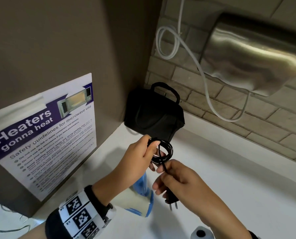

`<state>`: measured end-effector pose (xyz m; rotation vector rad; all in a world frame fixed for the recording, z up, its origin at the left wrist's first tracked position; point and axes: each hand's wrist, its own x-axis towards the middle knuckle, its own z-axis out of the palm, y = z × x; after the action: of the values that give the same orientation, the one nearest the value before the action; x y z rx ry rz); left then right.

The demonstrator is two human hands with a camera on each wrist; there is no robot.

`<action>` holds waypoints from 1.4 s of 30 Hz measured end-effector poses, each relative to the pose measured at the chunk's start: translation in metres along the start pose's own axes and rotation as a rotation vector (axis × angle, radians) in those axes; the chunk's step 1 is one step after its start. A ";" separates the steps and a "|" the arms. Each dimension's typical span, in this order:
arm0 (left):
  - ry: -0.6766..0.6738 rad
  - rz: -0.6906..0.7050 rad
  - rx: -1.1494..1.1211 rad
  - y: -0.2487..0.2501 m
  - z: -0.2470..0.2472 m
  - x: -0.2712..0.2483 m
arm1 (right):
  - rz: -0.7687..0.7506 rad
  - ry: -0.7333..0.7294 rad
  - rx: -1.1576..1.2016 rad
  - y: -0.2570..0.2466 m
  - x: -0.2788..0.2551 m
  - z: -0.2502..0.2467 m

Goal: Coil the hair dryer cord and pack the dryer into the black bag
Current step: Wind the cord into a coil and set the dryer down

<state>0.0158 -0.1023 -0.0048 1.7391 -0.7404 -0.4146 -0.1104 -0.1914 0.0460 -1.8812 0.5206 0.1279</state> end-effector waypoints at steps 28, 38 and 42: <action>0.013 0.041 -0.256 -0.001 0.000 0.004 | -0.146 0.382 -0.236 -0.005 0.023 -0.002; -0.166 -0.068 -0.397 0.001 -0.013 0.004 | -0.105 0.281 -0.265 0.000 0.032 -0.005; -0.158 -0.141 -0.362 0.001 -0.015 0.008 | -0.151 0.274 -0.222 0.002 0.034 -0.006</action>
<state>0.0305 -0.0971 0.0017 1.4308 -0.6120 -0.7426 -0.0822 -0.2070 0.0346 -2.1630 0.5656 -0.1818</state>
